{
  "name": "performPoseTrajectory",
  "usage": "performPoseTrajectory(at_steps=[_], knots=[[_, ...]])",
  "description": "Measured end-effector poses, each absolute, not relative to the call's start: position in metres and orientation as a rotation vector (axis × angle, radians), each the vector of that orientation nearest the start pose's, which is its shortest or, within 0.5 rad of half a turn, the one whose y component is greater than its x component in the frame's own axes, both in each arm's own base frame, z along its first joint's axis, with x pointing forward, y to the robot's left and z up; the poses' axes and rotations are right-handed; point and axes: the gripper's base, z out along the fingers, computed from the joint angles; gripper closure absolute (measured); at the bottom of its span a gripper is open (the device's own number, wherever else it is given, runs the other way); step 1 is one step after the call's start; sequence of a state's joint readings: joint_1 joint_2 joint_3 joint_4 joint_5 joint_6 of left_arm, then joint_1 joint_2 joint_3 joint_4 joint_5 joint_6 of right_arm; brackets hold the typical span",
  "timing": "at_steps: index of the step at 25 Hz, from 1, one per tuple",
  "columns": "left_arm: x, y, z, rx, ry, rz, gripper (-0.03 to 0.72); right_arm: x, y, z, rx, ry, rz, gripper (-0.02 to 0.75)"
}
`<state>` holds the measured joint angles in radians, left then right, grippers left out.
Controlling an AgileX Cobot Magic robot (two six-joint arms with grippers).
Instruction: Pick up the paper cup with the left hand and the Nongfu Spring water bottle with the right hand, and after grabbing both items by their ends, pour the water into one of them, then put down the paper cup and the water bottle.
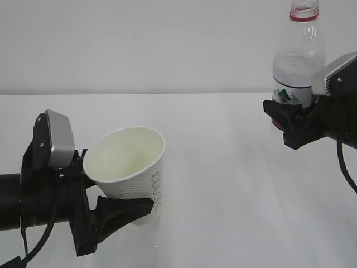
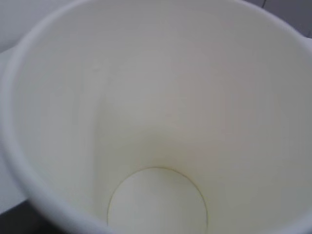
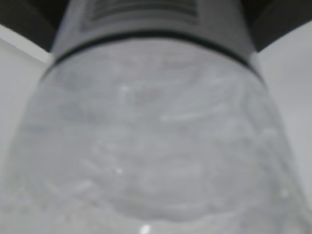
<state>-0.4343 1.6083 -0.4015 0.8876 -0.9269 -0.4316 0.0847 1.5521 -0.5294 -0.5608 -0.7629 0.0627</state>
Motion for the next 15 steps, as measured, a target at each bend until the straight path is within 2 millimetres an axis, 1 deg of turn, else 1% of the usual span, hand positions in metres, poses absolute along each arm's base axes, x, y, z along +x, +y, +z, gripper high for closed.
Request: performPoseTrajectory(at_steps=[4,9,12,15], knots=[[0.195,-0.155,0.159,1.035,1.690,-0.831,0.125,0.268,0.058,0.204,-0.707,1.685,0.139,0.223],[0.193,-0.156,0.159,1.058,1.683,-0.846,0.126,0.260,0.060,0.215,-0.743,1.645,0.151,0.223],[0.192,-0.165,0.162,1.095,1.662,-0.863,0.133,0.258,0.062,0.215,-0.778,1.638,0.162,0.223],[0.189,-0.181,0.166,1.168,1.640,-0.860,0.139,0.257,0.064,0.215,-0.807,1.637,0.173,0.223]])
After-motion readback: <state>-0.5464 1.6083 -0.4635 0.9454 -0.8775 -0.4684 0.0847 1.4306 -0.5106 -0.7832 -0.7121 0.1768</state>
